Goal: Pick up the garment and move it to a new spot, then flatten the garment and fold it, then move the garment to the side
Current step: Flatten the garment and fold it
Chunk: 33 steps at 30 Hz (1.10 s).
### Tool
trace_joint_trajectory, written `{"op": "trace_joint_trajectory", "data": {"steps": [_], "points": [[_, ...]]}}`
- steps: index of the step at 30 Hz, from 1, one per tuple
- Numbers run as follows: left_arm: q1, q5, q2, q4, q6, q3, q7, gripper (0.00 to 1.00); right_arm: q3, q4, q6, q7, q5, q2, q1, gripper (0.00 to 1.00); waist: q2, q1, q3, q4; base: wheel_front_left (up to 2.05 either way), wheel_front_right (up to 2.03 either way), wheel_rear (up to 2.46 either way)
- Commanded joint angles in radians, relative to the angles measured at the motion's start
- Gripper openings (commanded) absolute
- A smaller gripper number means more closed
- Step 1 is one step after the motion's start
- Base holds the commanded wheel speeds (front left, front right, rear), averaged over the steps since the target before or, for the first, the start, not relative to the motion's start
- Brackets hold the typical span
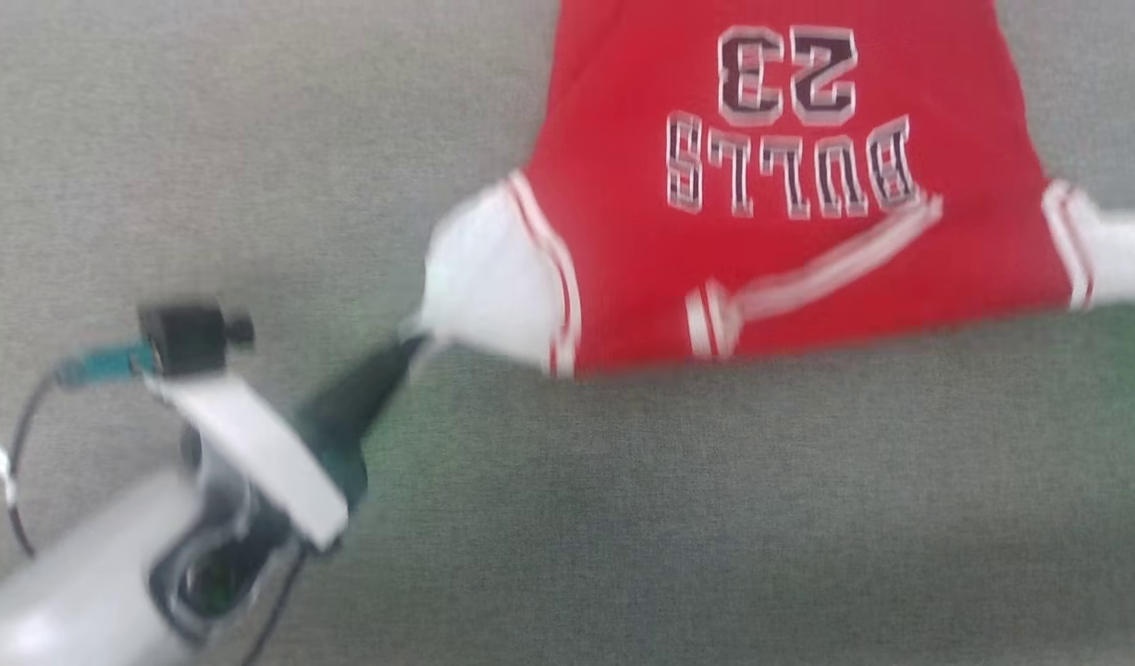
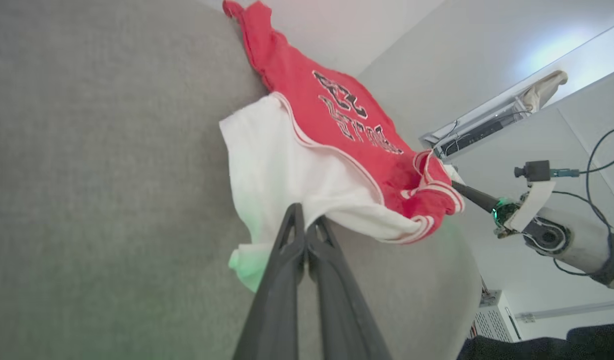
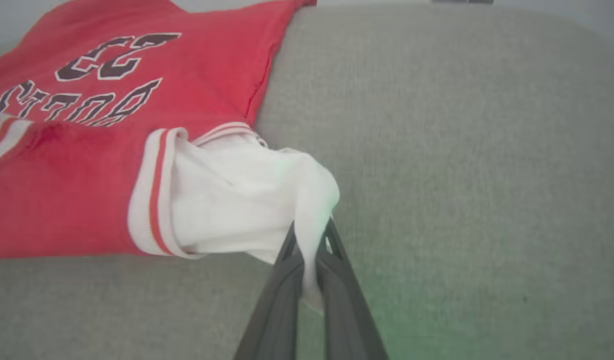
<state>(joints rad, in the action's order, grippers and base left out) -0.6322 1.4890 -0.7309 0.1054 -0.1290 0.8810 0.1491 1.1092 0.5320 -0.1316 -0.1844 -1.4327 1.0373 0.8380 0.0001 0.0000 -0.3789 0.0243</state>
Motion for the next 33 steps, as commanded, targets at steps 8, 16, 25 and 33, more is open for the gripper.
{"op": "trace_joint_trajectory", "data": {"steps": [8,16,25,33], "points": [[0.196,0.026,-0.125,-0.165,-0.001,0.064,0.046,0.00,0.031,-0.133,0.002,-0.034,-0.100,0.101,-0.216,0.00,-0.0001,0.0000,0.023,0.005,0.00,0.00,0.00],[0.337,0.017,-0.220,-0.289,-0.001,0.091,0.083,0.00,0.027,-0.208,0.002,-0.065,-0.168,0.170,-0.342,0.00,-0.0001,0.0000,0.019,0.011,0.00,0.00,0.00],[0.273,-0.045,-0.103,-0.144,-0.001,0.148,0.028,0.00,0.065,-0.166,0.003,-0.045,-0.115,0.122,-0.369,0.00,-0.0001,0.0000,0.004,0.021,0.00,0.00,0.00],[0.223,-0.075,-0.009,-0.031,-0.002,0.183,0.014,0.00,0.076,-0.110,0.007,-0.038,-0.018,0.052,-0.327,0.00,-0.0001,0.0000,-0.021,0.007,0.00,0.00,0.00]]}}
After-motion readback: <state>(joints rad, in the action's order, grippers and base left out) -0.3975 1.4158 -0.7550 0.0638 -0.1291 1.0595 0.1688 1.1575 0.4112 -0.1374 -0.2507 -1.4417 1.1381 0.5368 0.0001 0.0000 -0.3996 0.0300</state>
